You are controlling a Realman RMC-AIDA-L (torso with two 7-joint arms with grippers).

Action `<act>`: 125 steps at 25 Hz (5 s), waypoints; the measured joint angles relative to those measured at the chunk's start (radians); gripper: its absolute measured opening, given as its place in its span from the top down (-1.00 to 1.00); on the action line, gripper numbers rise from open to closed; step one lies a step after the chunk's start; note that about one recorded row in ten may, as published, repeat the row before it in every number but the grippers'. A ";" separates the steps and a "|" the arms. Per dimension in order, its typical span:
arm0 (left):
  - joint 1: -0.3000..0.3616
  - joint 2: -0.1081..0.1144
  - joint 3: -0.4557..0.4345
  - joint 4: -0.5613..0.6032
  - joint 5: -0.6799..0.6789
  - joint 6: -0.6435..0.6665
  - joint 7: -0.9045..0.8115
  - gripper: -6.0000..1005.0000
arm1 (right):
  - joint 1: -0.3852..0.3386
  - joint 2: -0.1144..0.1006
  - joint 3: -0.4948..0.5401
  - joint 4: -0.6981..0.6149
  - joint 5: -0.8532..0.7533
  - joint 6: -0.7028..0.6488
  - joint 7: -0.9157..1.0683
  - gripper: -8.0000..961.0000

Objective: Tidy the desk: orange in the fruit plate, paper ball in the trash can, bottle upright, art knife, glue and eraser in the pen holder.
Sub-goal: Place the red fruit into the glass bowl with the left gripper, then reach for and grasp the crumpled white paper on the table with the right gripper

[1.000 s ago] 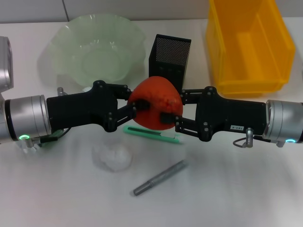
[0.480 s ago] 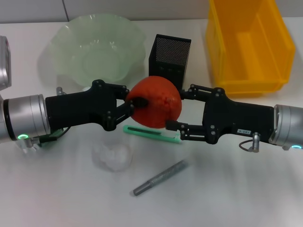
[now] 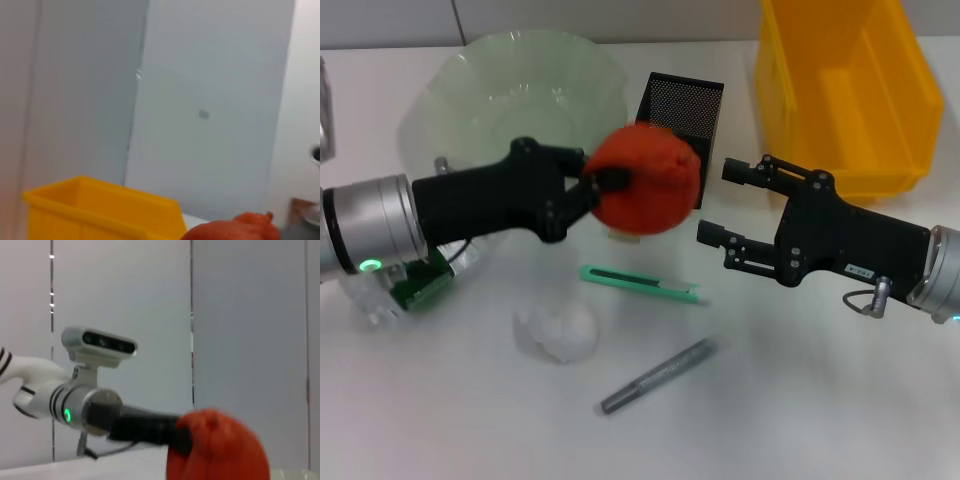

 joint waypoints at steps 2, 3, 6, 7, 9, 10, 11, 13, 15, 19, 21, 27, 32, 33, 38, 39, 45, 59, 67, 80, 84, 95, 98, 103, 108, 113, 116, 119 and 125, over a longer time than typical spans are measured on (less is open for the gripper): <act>0.003 0.000 0.000 0.000 -0.032 -0.020 0.001 0.87 | -0.002 0.000 -0.004 0.006 -0.002 0.022 -0.001 -0.55; 0.004 0.000 0.000 -0.002 -0.053 -0.039 0.002 0.87 | -0.002 0.000 -0.004 0.006 -0.002 0.022 -0.001 -0.55; 0.005 -0.001 0.000 -0.005 -0.079 -0.064 0.003 0.88 | -0.002 -0.001 -0.006 0.020 -0.005 0.056 -0.009 -0.55; 0.000 -0.002 0.001 -0.028 -0.153 -0.155 0.016 0.89 | -0.002 -0.001 -0.006 0.024 -0.006 0.065 -0.011 -0.55; -0.009 -0.002 0.001 -0.046 -0.192 -0.205 0.031 0.88 | -0.003 -0.001 -0.007 0.033 -0.006 0.083 -0.012 -0.55; -0.009 -0.002 0.001 -0.046 -0.192 -0.205 0.031 0.88 | -0.003 -0.001 -0.007 0.037 -0.006 0.093 -0.012 -0.55; -0.015 -0.003 0.002 -0.062 -0.224 -0.248 0.046 0.88 | -0.003 0.000 -0.007 0.041 -0.006 0.103 -0.013 -0.55; -0.039 -0.004 0.003 -0.101 -0.291 -0.355 0.081 0.88 | -0.003 0.000 -0.008 0.045 -0.005 0.119 -0.013 -0.55; -0.053 -0.004 0.002 -0.121 -0.325 -0.418 0.096 0.88 | -0.003 0.001 -0.004 0.050 -0.004 0.131 -0.016 -0.55; -0.070 -0.009 0.006 -0.139 -0.367 -0.518 0.133 0.89 | -0.006 0.001 0.012 0.084 0.014 0.155 -0.058 -0.55; -0.074 -0.010 0.007 -0.145 -0.372 -0.540 0.151 0.88 | -0.009 0.002 0.015 0.101 0.040 0.172 -0.078 -0.55; -0.076 -0.010 0.005 -0.160 -0.393 -0.574 0.201 0.88 | -0.017 0.002 0.015 0.118 0.075 0.192 -0.099 -0.55; -0.083 -0.010 0.004 -0.180 -0.424 -0.618 0.226 0.85 | -0.017 0.002 0.015 0.119 0.079 0.187 -0.099 -0.55; -0.085 -0.010 0.003 -0.183 -0.426 -0.634 0.227 0.83 | -0.017 0.002 0.015 0.119 0.079 0.187 -0.099 -0.55; -0.086 -0.010 0.002 -0.183 -0.438 -0.650 0.227 0.76 | -0.017 0.002 0.015 0.123 0.090 0.186 -0.099 -0.55; -0.086 -0.010 0.002 -0.183 -0.438 -0.650 0.227 0.74 | -0.017 0.002 0.015 0.123 0.093 0.186 -0.099 -0.55; -0.085 -0.010 0.011 -0.184 -0.449 -0.640 0.227 0.36 | -0.017 0.002 0.015 0.127 0.100 0.185 -0.099 -0.54; 0.021 0.015 0.070 -0.103 -0.425 -0.167 0.075 -0.65 | -0.014 0.000 0.015 0.129 0.129 0.179 -0.086 -0.54; 0.139 0.070 0.194 0.035 -0.291 0.126 -0.020 -0.66 | -0.007 -0.004 0.013 0.100 0.129 0.161 -0.028 -0.54; 0.135 0.098 0.153 0.038 -0.094 0.163 -0.062 -0.65 | -0.016 -0.011 -0.006 -0.025 0.061 0.072 0.174 -0.55; 0.126 0.091 0.146 0.036 -0.080 0.141 -0.063 -0.65 | -0.015 -0.017 -0.007 -0.067 -0.019 0.074 0.245 -0.54; 0.130 0.098 0.144 0.037 -0.026 0.162 -0.053 -0.64 | 0.023 -0.034 -0.010 -0.172 -0.142 -0.048 0.358 -0.54; 0.140 0.105 0.135 0.038 -0.022 0.163 -0.048 -0.64 | 0.040 -0.040 -0.011 -0.186 -0.159 -0.071 0.379 -0.54; 0.152 0.108 0.129 0.051 -0.013 0.164 -0.033 -0.63 | 0.104 -0.047 -0.011 -0.212 -0.269 -0.091 0.445 -0.54; 0.139 0.103 0.135 0.066 0.032 0.152 -0.035 -0.63 | 0.110 -0.047 -0.006 -0.225 -0.289 -0.087 0.462 -0.54; 0.112 0.086 0.132 0.076 0.134 0.088 -0.047 -0.63 | 0.088 -0.047 -0.001 -0.245 -0.286 -0.089 0.483 -0.54; 0.101 0.076 0.134 0.078 0.189 0.035 -0.047 -0.63 | 0.086 -0.046 -0.003 -0.246 -0.290 -0.068 0.499 -0.54; 0.095 0.070 0.137 0.081 0.223 0.014 -0.043 -0.62 | 0.086 -0.046 -0.008 -0.245 -0.321 -0.049 0.514 -0.54; 0.086 0.053 0.141 0.109 0.292 0.003 -0.040 -0.62 | 0.077 -0.043 -0.004 -0.247 -0.341 -0.049 0.513 -0.54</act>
